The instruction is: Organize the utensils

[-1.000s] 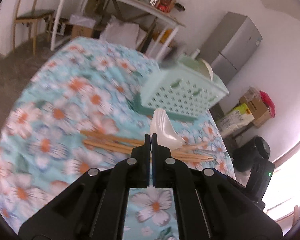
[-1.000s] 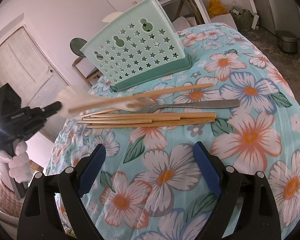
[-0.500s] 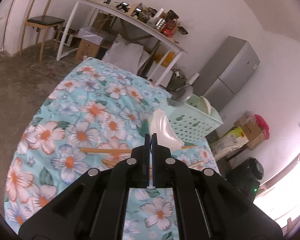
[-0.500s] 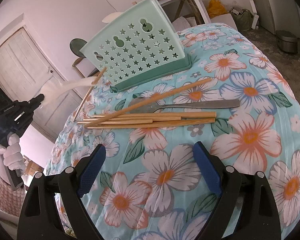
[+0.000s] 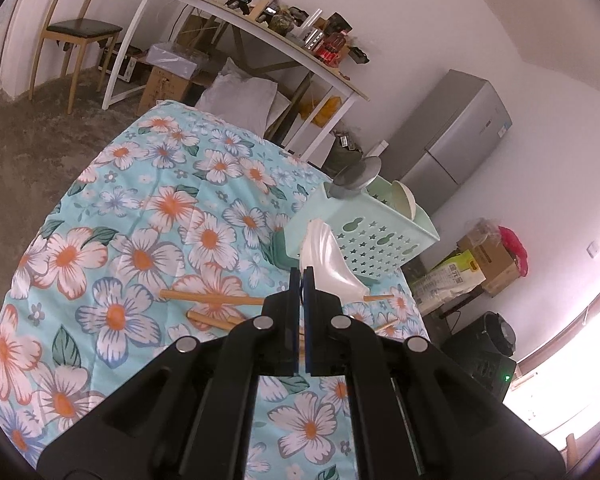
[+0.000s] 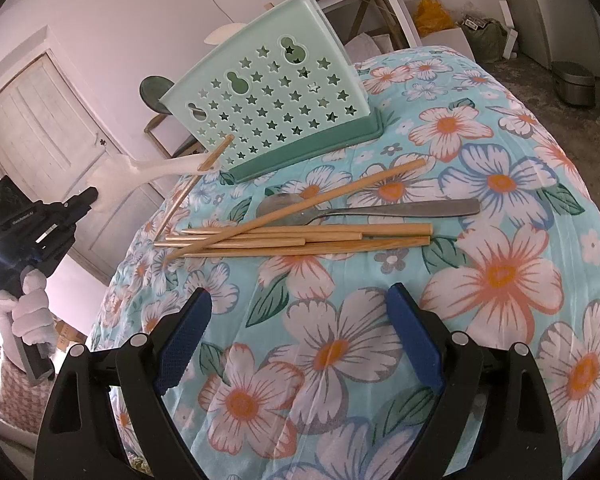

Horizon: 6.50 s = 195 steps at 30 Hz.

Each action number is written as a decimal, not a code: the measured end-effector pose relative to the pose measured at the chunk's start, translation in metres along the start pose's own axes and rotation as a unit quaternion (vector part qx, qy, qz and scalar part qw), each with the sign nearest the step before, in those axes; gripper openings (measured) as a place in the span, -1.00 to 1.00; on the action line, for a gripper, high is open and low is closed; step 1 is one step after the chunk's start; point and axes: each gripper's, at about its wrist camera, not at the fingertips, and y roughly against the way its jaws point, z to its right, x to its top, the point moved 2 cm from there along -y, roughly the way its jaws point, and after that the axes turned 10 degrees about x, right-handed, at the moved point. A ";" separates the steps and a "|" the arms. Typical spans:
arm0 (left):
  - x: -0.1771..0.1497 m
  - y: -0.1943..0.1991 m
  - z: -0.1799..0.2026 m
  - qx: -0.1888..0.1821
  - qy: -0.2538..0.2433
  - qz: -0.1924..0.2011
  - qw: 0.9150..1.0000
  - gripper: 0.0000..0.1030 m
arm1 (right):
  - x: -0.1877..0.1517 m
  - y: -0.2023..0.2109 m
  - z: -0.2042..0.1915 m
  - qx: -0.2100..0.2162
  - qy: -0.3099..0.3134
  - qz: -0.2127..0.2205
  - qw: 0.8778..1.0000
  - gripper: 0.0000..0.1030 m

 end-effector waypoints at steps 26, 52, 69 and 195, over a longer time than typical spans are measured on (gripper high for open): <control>-0.001 -0.004 -0.002 0.000 0.001 -0.002 1.000 -0.99 | -0.001 0.000 0.000 0.000 0.000 0.000 1.000 0.68; -0.001 -0.005 -0.004 0.001 0.002 -0.002 1.000 -0.99 | -0.001 0.001 0.000 0.001 0.000 0.000 1.000 0.68; -0.002 -0.006 -0.005 0.002 0.001 -0.002 1.000 -0.98 | -0.001 0.002 0.001 0.001 0.000 0.001 1.000 0.68; -0.037 0.006 -0.022 0.005 0.041 0.016 0.999 -0.97 | 0.049 -0.055 -0.032 -0.197 0.170 -0.084 0.962 -0.05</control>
